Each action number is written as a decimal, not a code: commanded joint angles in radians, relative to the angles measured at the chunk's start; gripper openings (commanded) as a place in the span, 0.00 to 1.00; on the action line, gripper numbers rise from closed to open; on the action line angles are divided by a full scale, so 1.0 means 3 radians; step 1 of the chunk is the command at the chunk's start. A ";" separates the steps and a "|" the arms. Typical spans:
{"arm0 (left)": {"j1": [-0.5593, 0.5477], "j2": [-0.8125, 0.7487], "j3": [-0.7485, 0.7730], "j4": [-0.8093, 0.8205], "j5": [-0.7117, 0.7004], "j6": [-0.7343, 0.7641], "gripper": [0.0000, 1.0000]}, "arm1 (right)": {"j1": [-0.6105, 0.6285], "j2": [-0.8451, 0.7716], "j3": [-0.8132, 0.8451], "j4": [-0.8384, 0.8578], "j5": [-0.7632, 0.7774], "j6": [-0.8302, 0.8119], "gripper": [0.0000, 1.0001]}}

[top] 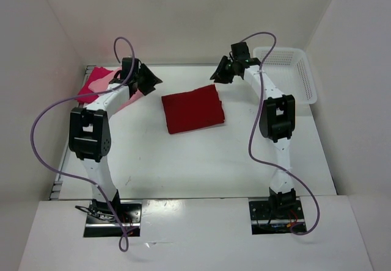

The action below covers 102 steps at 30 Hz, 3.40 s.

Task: Fold and stack the t-shirts
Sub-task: Fold the long partially folded tshirt into a neat square, then smooth out wrinkles on the folded tshirt, then put the neatly folded tshirt into the corner of the board with the left arm

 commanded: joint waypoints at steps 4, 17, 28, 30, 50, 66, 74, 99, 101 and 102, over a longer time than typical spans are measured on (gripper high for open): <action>-0.0088 -0.0393 -0.0222 0.0312 0.0110 -0.0086 0.44 | -0.0039 -0.0295 -0.0037 -0.0121 0.0188 -0.0133 0.39; -0.0845 -0.0214 -0.1321 0.0731 0.0269 -0.0056 0.37 | 0.0411 -0.0613 -0.1868 0.0764 -0.0513 -0.0317 0.00; -0.0845 -0.1011 -0.2430 0.0737 0.0351 -0.0209 0.56 | 0.0411 -0.0924 -0.2631 0.1020 -0.0385 -0.0214 0.00; -0.0845 -0.1364 -0.2431 0.0635 0.0219 -0.0164 0.69 | 0.0411 -0.0986 -0.2585 0.0948 -0.0354 -0.0301 0.05; -0.0359 -0.0287 -0.1695 0.0711 0.0351 0.0292 0.71 | 0.0171 -0.2258 -0.2574 0.0595 -0.0840 -0.0470 0.56; -0.0651 0.0476 0.0109 0.0507 0.0678 0.0256 0.00 | -0.0156 -0.2796 -0.3142 0.0702 -0.0937 -0.0373 0.56; 0.0049 0.0195 0.1123 0.0190 0.0765 0.0373 0.00 | -0.0259 -0.2837 -0.3219 0.0574 -0.0937 -0.0445 0.56; 0.1896 -0.2300 -0.2317 0.0296 0.0338 -0.0219 1.00 | -0.0259 -0.2735 -0.3561 0.0651 -0.1352 -0.0547 0.57; 0.1789 -0.2331 -0.2497 0.0338 0.0605 -0.0062 1.00 | -0.0259 -0.2765 -0.3607 0.0651 -0.1270 -0.0516 0.58; 0.1697 -0.2331 -0.2528 0.0257 0.0687 0.0030 1.00 | -0.0259 -0.2765 -0.3653 0.0651 -0.1214 -0.0516 0.61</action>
